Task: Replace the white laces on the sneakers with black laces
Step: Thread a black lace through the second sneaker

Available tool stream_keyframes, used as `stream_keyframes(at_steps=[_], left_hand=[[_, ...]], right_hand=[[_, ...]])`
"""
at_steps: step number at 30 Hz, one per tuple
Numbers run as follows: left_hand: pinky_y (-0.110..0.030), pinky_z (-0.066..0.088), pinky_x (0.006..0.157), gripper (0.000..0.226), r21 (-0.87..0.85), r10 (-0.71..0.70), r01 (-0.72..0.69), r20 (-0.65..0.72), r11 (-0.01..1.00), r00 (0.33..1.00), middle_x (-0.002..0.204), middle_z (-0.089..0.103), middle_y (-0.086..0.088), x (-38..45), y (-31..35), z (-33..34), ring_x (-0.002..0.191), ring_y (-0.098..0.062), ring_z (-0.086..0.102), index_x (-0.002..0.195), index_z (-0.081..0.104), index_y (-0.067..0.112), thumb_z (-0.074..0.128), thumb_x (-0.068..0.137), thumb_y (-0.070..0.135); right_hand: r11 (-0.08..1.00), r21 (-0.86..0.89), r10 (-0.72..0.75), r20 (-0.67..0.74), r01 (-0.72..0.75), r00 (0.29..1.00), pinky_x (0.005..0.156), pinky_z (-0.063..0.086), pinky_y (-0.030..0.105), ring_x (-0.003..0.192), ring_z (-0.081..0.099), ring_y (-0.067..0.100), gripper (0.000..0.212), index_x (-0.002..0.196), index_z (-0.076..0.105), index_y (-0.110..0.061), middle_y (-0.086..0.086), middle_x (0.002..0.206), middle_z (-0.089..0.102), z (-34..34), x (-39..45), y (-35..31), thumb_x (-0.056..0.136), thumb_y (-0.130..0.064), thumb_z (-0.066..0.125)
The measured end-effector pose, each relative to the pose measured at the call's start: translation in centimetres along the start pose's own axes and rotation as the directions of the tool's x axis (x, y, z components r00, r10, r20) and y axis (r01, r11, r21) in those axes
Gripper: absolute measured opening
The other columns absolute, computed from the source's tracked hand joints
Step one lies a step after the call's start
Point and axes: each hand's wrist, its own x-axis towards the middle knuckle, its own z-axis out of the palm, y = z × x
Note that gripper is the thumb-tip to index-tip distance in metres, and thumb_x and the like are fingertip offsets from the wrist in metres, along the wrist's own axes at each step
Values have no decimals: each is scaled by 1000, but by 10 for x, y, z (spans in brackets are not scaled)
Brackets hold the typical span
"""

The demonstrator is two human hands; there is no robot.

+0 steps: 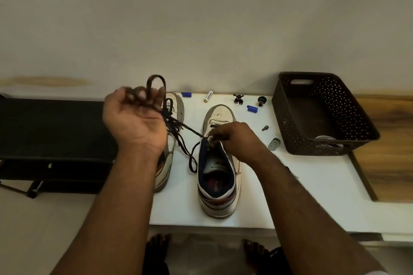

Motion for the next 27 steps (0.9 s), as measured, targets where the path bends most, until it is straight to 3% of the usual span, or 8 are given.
stream_keyframes(at_steps=[3, 5, 7, 10, 13, 17, 19, 27], left_hand=[[-24, 37, 43, 14, 589, 101, -31, -87, 808, 991, 59, 50, 0, 4, 1, -11, 46, -12, 42, 77, 49, 20, 53, 89, 16], [-29, 50, 55, 35, 972, 79, -176, 165, 159, 983, 82, 61, -3, 5, -8, -20, 66, -15, 60, 106, 48, 30, 64, 84, 7], [-35, 54, 73, 46, 904, -265, -305, 229, -298, 937, 95, 62, -5, 4, -20, -27, 84, -22, 63, 118, 50, 33, 65, 84, 6], [-30, 51, 75, 18, 722, -494, -376, 55, -581, 868, 103, 69, -9, -4, -40, -31, 83, -24, 63, 105, 71, 19, 62, 90, 14], [-29, 49, 72, 17, 745, -494, -390, 94, -542, 864, 93, 72, -10, -5, -47, -30, 77, -21, 62, 93, 75, 12, 59, 89, 9], [-25, 53, 72, 14, 969, -314, -113, 180, 218, 932, 74, 71, 6, -12, -23, -11, 68, -6, 62, 82, 75, 16, 65, 88, 10], [-22, 48, 64, 21, 938, -290, -71, 176, 338, 941, 70, 68, 4, -20, -15, -9, 67, -7, 59, 72, 73, 15, 62, 88, 8], [-39, 51, 68, 23, 966, -511, 91, -207, -242, 834, 72, 70, -21, -19, -12, -17, 59, -27, 61, 74, 60, -5, 48, 85, 11]], right_hand=[[1000, 12, 1, -4, -1, 1000, 81, 41, 18, 101, 62, 11, 29, 113, 71, -20, -2, 111, 70, 0, -1, 0, 87, -9, 65], [1000, 11, -2, 5, 2, 1000, 80, 40, 17, 100, 62, 10, 30, 114, 71, -19, -1, 111, 70, -2, -1, -1, 87, -7, 64], [1000, 2, -7, 11, 7, 1000, 80, 39, 17, 98, 60, 9, 31, 115, 70, -18, 0, 113, 70, -3, -2, -2, 87, -6, 63], [1000, -2, -7, 5, 7, 1000, 82, 40, 17, 104, 61, 12, 34, 116, 70, -18, 0, 115, 69, -3, -2, -3, 86, -3, 62], [1000, 11, 1, 8, -1, 1000, 84, 42, 18, 104, 62, 14, 34, 115, 70, -18, 1, 114, 69, -3, -2, -2, 85, -3, 63], [999, 49, -15, -12, 16, 1000, 75, 42, 12, 93, 60, 8, 34, 111, 71, -17, -3, 105, 68, -7, -4, 0, 84, 2, 62], [995, 93, -18, -35, 22, 999, 78, 45, 15, 92, 56, 5, 33, 111, 70, -17, -8, 103, 64, -12, -4, 1, 84, 1, 63], [987, 162, 9, -61, 1, 998, 79, 43, 13, 96, 59, 7, 22, 103, 74, -18, -6, 114, 66, -12, -3, 3, 83, -9, 71]])
